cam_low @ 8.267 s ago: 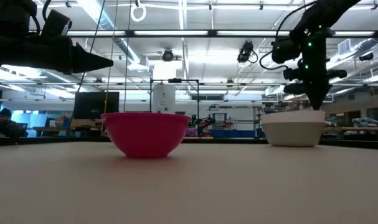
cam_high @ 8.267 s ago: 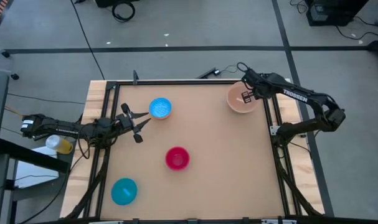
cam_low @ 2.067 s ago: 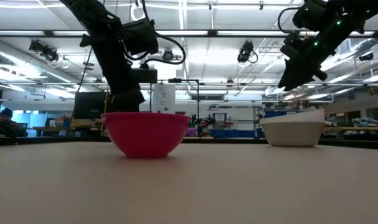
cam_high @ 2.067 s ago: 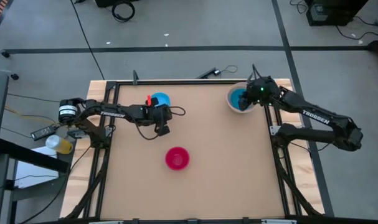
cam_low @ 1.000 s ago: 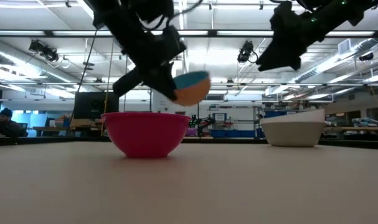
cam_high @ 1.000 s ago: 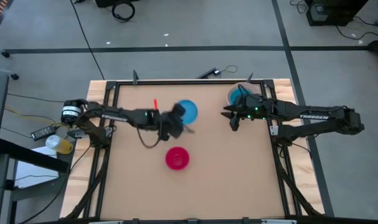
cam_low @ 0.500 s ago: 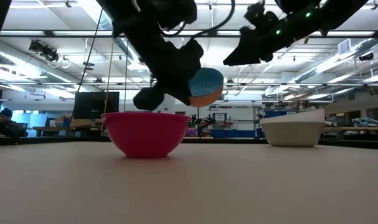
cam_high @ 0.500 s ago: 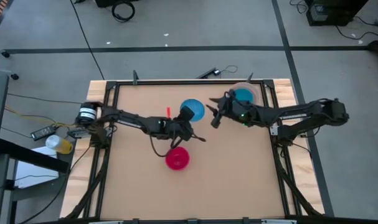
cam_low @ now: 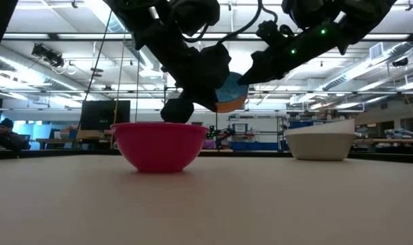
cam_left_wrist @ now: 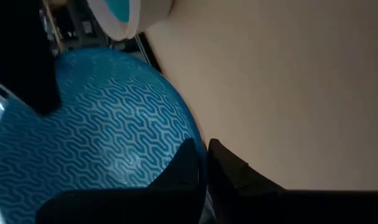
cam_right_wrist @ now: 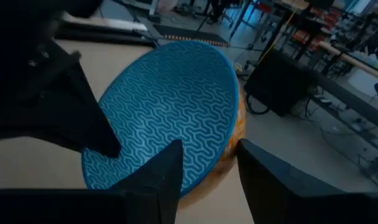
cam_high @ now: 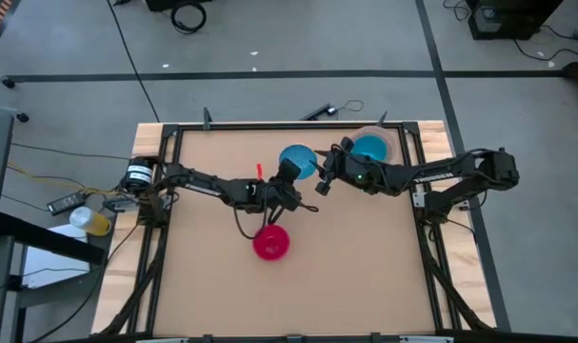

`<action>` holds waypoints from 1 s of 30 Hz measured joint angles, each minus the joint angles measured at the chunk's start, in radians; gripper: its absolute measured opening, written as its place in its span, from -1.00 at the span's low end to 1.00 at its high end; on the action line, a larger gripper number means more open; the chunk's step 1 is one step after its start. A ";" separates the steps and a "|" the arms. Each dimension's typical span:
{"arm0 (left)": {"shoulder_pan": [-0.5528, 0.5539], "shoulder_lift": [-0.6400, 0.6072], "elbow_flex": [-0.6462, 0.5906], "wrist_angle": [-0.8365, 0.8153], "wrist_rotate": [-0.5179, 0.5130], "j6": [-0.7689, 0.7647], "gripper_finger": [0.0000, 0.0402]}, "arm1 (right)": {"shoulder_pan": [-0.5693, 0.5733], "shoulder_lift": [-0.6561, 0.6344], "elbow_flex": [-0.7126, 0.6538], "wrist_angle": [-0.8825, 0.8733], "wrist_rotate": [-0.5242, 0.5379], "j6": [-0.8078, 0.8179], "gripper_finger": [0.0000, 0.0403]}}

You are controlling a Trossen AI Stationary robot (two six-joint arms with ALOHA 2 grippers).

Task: Nest bowls inside each other
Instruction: Put the blue patterned bowl on top of the blue bowl

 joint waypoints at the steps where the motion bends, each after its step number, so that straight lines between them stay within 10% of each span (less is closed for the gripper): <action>1: -0.005 0.000 -0.001 0.003 0.001 0.020 -0.92 | -0.002 0.001 0.000 -0.008 0.000 0.005 -0.23; 9: -0.022 0.000 0.000 0.012 0.037 0.014 -0.84 | -0.004 -0.017 0.002 -0.027 0.026 0.016 -0.91; 20: -0.036 -0.005 0.002 0.165 0.033 -0.087 -0.43 | -0.038 -0.043 -0.002 -0.154 0.039 0.066 -0.99; 26: -0.021 -0.004 0.001 0.005 0.329 -0.328 -0.51 | -0.036 -0.039 -0.002 -0.348 -0.128 0.181 -0.99; 30: -0.029 0.006 0.000 -0.044 0.334 -0.406 -0.65 | -0.034 -0.040 -0.002 -0.393 -0.179 0.198 -0.98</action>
